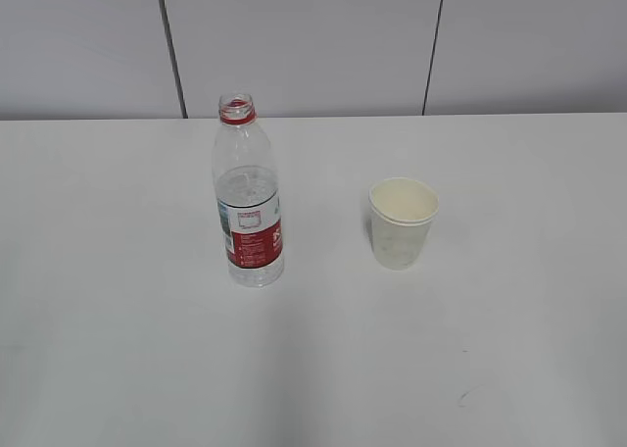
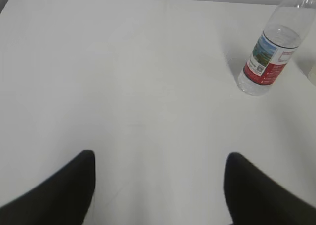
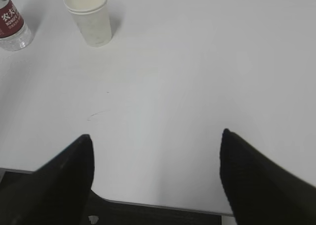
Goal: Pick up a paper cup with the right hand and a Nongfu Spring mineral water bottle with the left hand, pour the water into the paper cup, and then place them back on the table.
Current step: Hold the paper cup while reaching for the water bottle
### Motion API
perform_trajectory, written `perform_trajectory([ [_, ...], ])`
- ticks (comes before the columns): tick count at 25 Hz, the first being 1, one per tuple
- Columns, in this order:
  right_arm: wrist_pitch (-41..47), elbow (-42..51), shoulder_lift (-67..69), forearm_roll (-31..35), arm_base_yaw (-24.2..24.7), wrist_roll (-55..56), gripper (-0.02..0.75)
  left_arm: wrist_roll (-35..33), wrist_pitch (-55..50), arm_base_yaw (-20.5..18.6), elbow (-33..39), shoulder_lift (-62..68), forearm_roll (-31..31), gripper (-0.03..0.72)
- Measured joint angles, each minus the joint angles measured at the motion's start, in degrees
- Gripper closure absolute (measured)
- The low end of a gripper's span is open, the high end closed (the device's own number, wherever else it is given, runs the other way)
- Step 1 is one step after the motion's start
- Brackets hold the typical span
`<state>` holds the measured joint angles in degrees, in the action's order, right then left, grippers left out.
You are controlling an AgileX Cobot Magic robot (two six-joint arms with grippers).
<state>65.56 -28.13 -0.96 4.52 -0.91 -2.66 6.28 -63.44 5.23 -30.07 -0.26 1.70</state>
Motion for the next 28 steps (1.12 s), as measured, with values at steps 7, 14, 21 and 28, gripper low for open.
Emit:
perform_trajectory([
  [7,-0.1,-0.1,0.0,0.0,0.0,0.0,0.150,0.0,0.0,0.0,0.0,0.0,-0.1,0.189],
  [14,-4.2,-0.9,0.0,0.0,0.0,-0.9,0.150,-0.7,2.8,0.0,-0.7,0.0,-0.1,0.189],
  [21,-17.6,2.7,0.0,0.0,0.0,-3.8,0.150,-10.0,13.4,0.0,0.7,0.0,0.0,0.189],
  [28,-29.9,10.9,0.0,0.0,0.0,-4.2,0.150,-10.8,25.6,0.0,7.2,0.1,0.0,0.189],
])
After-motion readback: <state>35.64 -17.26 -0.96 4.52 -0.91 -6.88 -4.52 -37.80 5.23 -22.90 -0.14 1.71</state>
